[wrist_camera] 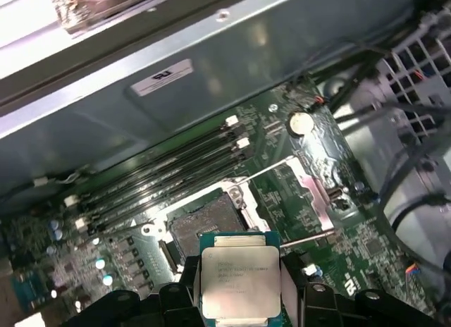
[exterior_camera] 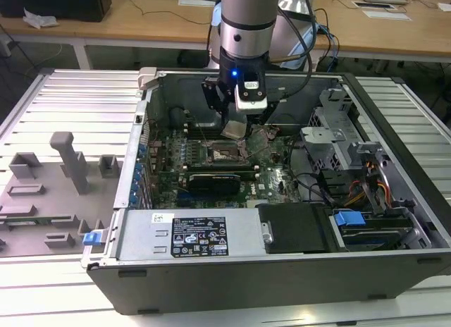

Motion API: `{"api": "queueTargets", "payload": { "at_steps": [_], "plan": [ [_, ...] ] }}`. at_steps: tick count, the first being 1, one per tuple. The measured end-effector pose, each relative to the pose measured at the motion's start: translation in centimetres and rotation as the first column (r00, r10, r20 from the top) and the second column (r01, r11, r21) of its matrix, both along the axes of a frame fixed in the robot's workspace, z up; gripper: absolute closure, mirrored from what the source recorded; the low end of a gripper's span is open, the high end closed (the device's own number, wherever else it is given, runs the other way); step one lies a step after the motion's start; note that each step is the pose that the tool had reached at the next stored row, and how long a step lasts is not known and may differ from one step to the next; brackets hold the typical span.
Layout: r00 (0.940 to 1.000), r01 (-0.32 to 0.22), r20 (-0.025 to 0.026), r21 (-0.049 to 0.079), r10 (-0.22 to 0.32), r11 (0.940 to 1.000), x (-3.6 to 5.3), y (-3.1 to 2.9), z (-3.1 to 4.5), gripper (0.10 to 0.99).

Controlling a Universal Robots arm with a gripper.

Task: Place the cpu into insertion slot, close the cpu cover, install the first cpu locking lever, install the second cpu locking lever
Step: 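Place the cpu into insertion slot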

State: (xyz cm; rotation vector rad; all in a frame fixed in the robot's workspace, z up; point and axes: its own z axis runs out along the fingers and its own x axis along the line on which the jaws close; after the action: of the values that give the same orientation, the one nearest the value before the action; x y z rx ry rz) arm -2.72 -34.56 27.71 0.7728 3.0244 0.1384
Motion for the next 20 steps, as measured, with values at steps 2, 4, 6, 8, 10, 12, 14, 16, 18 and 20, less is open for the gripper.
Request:
{"api": "queueTargets", "payload": {
  "at_steps": [2,4,6,8,10,12,14,16,18,20],
  "plan": [
    [0.9989,0.047,0.0000,0.000,-0.047,0.9989,0.00,0.00,-0.03,0.545],
    [0.9969,0.078,0.0000,0.000,-0.078,0.9969,0.00,0.00,-0.04,0.545],
    [0.9936,0.113,0.0000,0.000,-0.113,0.9936,0.00,0.00,-0.06,0.545],
    [0.9884,0.152,0.0000,0.000,-0.152,0.9884,0.00,0.00,-0.08,0.545],
    [0.9800,0.199,0.0000,0.000,-0.199,0.9800,0.00,0.00,-0.10,0.545],
    [0.9711,0.239,-0.0001,0.000,-0.239,0.9711,0.00,0.00,-0.12,0.545],
    [0.9618,0.274,0.0000,0.000,-0.274,0.9618,0.00,0.00,-0.14,0.545],
    [0.9488,0.316,0.0000,0.000,-0.316,0.9488,0.00,0.00,-0.17,0.545],
    [0.9284,0.372,0.0000,0.000,-0.372,0.9284,0.00,0.00,-0.20,0.545],
    [0.9116,0.411,0.0000,0.000,-0.411,0.9116,0.00,0.00,-0.22,0.545]
  ]
}}
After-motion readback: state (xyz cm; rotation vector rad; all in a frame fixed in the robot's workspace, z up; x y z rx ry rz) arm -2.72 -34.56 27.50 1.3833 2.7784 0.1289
